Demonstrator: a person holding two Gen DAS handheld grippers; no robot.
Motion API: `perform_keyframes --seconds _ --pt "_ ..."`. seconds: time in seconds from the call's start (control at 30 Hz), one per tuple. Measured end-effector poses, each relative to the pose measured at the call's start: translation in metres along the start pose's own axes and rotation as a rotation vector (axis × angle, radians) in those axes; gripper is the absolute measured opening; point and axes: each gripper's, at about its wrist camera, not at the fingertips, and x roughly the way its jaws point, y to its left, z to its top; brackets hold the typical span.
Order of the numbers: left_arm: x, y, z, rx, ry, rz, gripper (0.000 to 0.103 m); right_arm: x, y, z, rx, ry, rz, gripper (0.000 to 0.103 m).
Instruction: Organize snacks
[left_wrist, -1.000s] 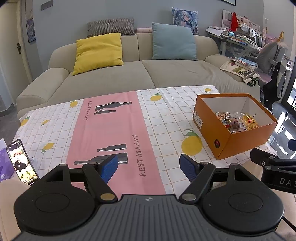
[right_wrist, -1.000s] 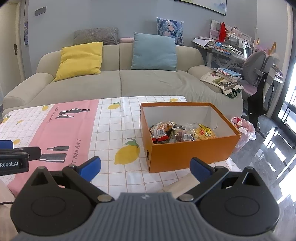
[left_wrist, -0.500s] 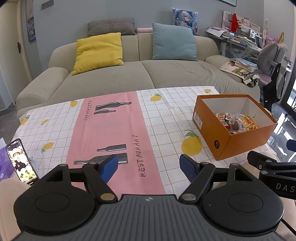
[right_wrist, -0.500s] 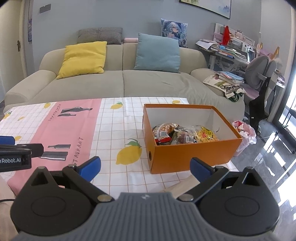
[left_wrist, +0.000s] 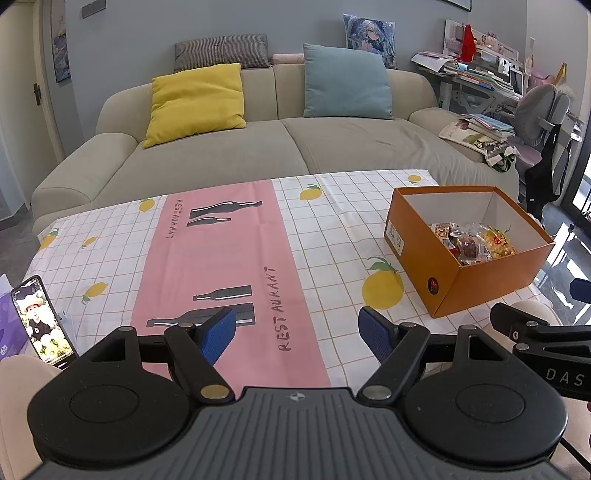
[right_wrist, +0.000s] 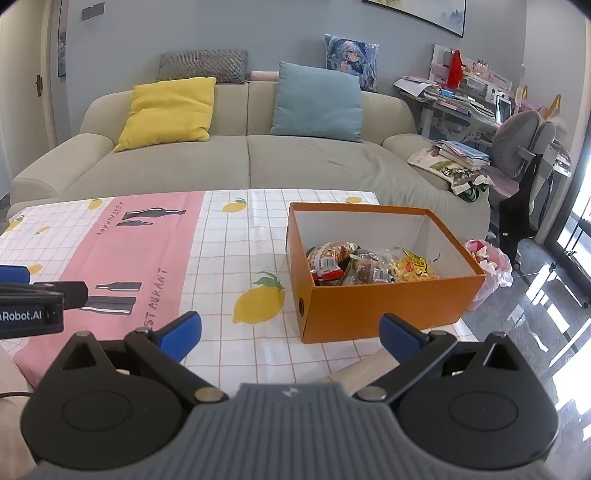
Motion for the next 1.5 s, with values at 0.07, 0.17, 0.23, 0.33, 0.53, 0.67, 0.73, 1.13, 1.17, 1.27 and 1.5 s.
perform_keyframes --seconds 0.07,0.17,0.23,0.33,0.53,0.67,0.73,1.13,1.17,1.27,1.5 --pt "-0.0007 -0.0004 0.0003 0.000 0.001 0.001 0.089 -0.0001 -0.0007 -0.0001 -0.001 -0.001 0.000 0.100" --pt "-0.0007 -0.0003 0.0006 0.000 0.000 0.000 0.089 0.0000 -0.0010 -0.0002 -0.004 -0.002 0.001 0.100" --pt "-0.0002 -0.0002 0.0004 0.000 0.000 0.000 0.089 0.0001 -0.0008 -0.0002 -0.003 -0.001 0.001 0.100" --pt "-0.0003 -0.0003 0.0004 0.000 0.001 0.000 0.089 0.0004 -0.0006 -0.0005 -0.003 0.000 0.001 0.100" --pt "-0.0002 -0.0001 0.0004 0.000 0.000 0.000 0.089 0.0013 -0.0009 -0.0016 -0.002 0.004 0.003 0.100" --pt "-0.0007 -0.0004 0.0004 0.000 -0.001 0.001 0.089 0.0015 -0.0019 -0.0018 -0.002 0.005 0.003 0.100" --pt "-0.0006 -0.0004 0.0004 0.000 -0.001 0.001 0.089 0.0015 -0.0018 -0.0017 -0.003 0.005 0.003 0.100" --pt "0.0000 -0.0002 0.0000 0.001 -0.001 0.001 0.089 0.0033 -0.0025 -0.0036 -0.003 0.012 0.006 0.100" --pt "-0.0004 -0.0003 0.0001 0.001 -0.001 0.001 0.089 0.0038 -0.0026 -0.0040 -0.003 0.014 0.006 0.100" --pt "-0.0007 -0.0004 0.0003 -0.002 -0.001 0.001 0.089 0.0043 -0.0022 -0.0052 -0.002 0.017 0.007 0.100" --pt "-0.0002 0.0006 0.0004 -0.002 -0.002 0.001 0.089 0.0059 -0.0018 -0.0055 -0.003 0.022 0.008 0.100"
